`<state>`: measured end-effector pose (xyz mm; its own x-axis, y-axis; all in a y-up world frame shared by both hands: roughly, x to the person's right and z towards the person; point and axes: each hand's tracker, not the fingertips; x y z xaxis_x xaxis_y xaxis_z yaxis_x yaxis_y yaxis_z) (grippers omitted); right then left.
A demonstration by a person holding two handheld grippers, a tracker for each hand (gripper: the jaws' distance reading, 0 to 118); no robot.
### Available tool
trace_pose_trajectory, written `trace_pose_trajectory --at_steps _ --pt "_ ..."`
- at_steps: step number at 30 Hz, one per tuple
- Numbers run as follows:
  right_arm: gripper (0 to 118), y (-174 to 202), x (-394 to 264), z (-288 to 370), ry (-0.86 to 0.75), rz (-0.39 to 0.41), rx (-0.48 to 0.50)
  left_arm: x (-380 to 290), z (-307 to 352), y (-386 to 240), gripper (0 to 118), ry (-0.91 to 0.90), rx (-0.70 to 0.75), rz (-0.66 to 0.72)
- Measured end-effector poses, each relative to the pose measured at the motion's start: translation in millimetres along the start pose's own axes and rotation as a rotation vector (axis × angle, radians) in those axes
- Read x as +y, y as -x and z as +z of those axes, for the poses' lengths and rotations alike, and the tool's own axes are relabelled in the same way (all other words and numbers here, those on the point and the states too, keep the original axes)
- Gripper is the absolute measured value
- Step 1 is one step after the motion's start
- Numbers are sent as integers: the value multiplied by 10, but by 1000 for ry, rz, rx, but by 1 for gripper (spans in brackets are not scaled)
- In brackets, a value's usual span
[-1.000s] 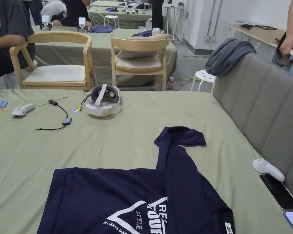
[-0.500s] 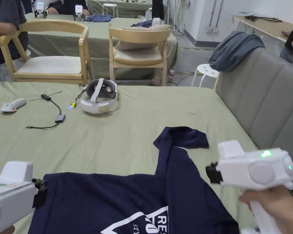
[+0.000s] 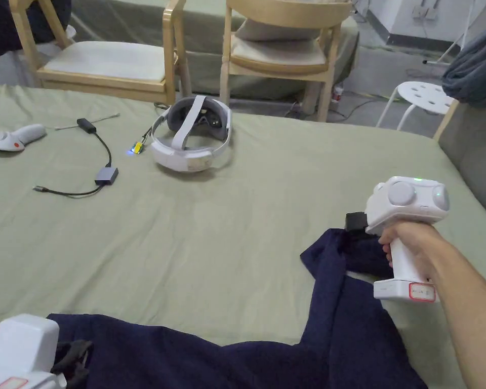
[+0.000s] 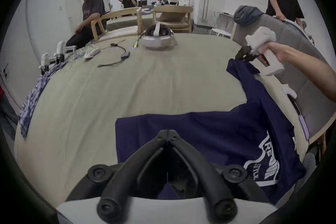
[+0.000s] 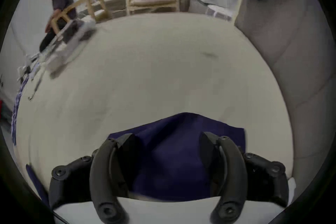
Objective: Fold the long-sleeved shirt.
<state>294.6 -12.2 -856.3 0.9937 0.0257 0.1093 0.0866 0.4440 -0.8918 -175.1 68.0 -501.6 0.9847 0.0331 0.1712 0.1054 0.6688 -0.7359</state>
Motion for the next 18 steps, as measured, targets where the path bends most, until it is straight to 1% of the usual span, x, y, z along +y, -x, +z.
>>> trace_pose_trajectory --at_steps 1,2,3,4,5,6,7,8,9,10,11,12,14,15,17,18 --pt "70 42 -58 -134 53 14 -6 -27 -13 29 4 19 -11 17" --pt "71 58 -123 -134 20 11 13 -51 -23 35 4 30 -10 26" --pt "55 36 -161 33 -17 -27 11 -78 -31 34 4 36 -9 22" --pt "8 59 -148 131 20 -54 55 -98 -33 24 4 42 -6 18" --pt "0 89 -163 183 22 -12 69 -102 -10 12 4 46 -4 16" --pt "0 104 -248 200 45 32 39 -109 -5 -3 4 50 -6 12" --pt "0 111 -198 193 73 89 -6 -108 10 -21 4 50 -17 11" --pt "0 98 -234 246 48 127 -18 -103 32 -39 4 48 -25 13" --pt "0 67 -282 354 -5 142 -7 -99 83 -55 4 40 -34 20" --pt "0 -1 -299 545 -47 89 23 -93 159 -59 4 18 -55 33" --pt "0 127 -423 959 -78 58 43 -84 217 -69 4 9 -63 35" --pt "0 129 -484 1268 -111 40 81 -75 299 -90 4 4 -59 29" --pt "0 114 -624 1870 -210 52 100 -82 483 -103 4 -35 -56 16" --pt "0 65 -564 1967 -252 66 113 -82 573 -109 4 -47 -60 14" --pt "0 41 -806 2532 -332 52 159 -100 764 -105 4 -79 -84 18" --pt "0 48 -987 2809 -363 80 171 -117 866 -106 4 -93 -87 22"
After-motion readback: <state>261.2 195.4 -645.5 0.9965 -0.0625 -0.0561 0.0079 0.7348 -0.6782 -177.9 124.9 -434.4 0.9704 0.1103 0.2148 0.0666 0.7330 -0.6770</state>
